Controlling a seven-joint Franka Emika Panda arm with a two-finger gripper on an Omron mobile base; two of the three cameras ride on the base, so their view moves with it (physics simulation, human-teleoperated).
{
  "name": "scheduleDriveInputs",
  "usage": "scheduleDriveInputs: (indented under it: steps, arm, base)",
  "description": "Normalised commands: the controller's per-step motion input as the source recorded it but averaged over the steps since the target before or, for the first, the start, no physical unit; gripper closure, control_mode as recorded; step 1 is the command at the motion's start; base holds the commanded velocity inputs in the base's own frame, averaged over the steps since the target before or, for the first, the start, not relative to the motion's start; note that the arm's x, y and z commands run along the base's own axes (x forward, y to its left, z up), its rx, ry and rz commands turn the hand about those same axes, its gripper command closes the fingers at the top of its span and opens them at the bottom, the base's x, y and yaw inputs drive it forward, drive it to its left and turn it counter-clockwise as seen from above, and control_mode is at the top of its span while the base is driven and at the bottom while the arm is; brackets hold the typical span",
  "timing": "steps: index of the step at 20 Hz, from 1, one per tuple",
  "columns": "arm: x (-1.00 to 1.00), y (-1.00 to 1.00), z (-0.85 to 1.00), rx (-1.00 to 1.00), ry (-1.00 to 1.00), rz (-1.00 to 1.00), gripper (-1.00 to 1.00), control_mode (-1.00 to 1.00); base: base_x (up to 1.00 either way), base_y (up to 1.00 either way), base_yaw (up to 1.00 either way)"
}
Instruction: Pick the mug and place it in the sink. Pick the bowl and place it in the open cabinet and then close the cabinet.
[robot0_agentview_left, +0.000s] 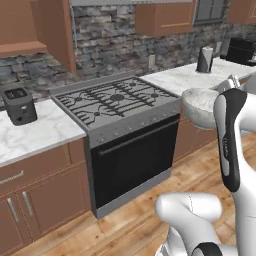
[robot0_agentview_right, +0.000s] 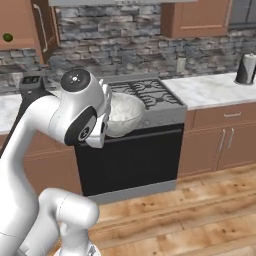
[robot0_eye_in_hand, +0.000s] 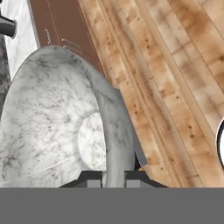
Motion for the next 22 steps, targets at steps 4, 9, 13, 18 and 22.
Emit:
scheduleDriveInputs:
  steps: [4,9,13,18,22]
  arm:
    - [0.00,0.00,0.00,0.00,0.00,0.00,1.00,1.00]
    - [0.00,0.00,0.00,0.00,0.00,0.00,1.00,1.00]
    - [0.00,0.00,0.00,0.00,0.00,0.00,1.00,1.00]
    - [0.00,0.00,0.00,0.00,0.00,0.00,1.00,1.00]
    - [0.00,0.00,0.00,0.00,0.00,0.00,1.00,1.00]
  base:
    - [0.00,1.00,-0.32]
    - [0.00,1.00,-0.30]
    - [0.26,0.95,-0.23]
    - [0.64,0.93,-0.17]
    - [0.87,0.47,-0.12]
